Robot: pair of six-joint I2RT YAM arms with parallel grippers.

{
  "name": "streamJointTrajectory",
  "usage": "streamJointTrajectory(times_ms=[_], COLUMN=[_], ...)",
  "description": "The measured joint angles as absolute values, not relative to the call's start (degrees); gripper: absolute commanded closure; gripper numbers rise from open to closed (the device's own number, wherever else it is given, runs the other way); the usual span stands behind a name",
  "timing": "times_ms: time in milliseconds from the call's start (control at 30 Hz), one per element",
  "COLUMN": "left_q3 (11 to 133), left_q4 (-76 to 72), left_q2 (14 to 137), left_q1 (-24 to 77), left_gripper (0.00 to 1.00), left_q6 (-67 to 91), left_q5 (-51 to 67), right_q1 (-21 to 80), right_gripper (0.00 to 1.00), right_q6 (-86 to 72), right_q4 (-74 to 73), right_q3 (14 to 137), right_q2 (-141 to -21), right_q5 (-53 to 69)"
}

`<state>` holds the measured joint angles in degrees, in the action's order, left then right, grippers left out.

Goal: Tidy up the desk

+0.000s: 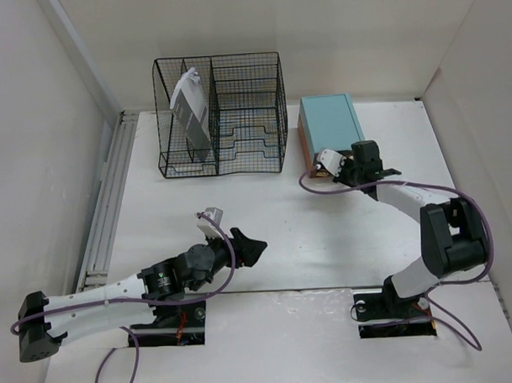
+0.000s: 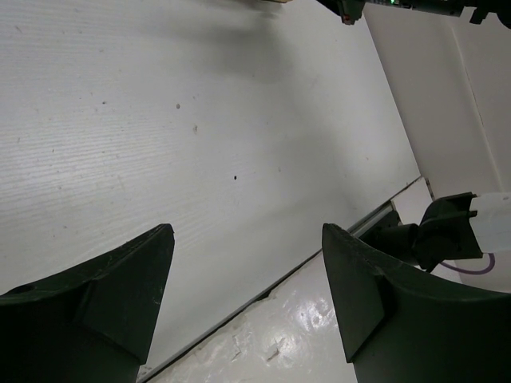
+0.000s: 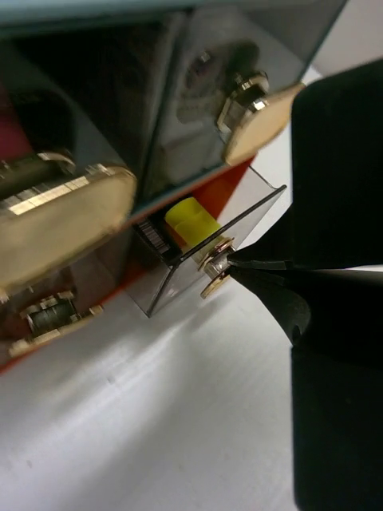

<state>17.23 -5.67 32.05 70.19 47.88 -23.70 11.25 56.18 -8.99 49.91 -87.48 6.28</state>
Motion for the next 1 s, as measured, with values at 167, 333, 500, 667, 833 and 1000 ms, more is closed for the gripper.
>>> streamJointTrajectory(times_ms=[167, 333, 500, 667, 833, 1000], left_q3=[17.23, 17.23, 17.23, 17.23, 17.41, 21.39], left_q4=[-5.67, -5.67, -5.65, -5.63, -5.67, -5.43], left_q2=[32.05, 32.05, 32.03, 31.79, 31.35, 33.76], left_q1=[70.19, 70.19, 70.19, 70.19, 70.19, 70.19], left_gripper=[0.28, 0.28, 0.28, 0.28, 0.11, 0.00], left_q6=[47.88, 47.88, 47.88, 47.81, 45.52, 41.41], left_q5=[-23.70, -23.73, -23.70, -23.40, -22.46, -21.54], right_q1=[13.45, 15.49, 18.57, 19.57, 18.46, 17.58], right_gripper=[1.00, 1.00, 1.00, 1.00, 0.05, 0.00], right_q6=[54.41, 53.65, 53.60, 55.48, 59.00, 53.69], right_q4=[-2.11, 2.22, 5.63, 3.36, -15.46, -25.02], right_q3=[49.65, 49.54, 48.14, 46.41, 48.12, 55.88], right_q2=[-90.06, -92.18, -93.06, -90.15, -74.15, -62.52], right_q5=[-0.25, -6.66, -13.41, -12.64, 3.07, 15.05])
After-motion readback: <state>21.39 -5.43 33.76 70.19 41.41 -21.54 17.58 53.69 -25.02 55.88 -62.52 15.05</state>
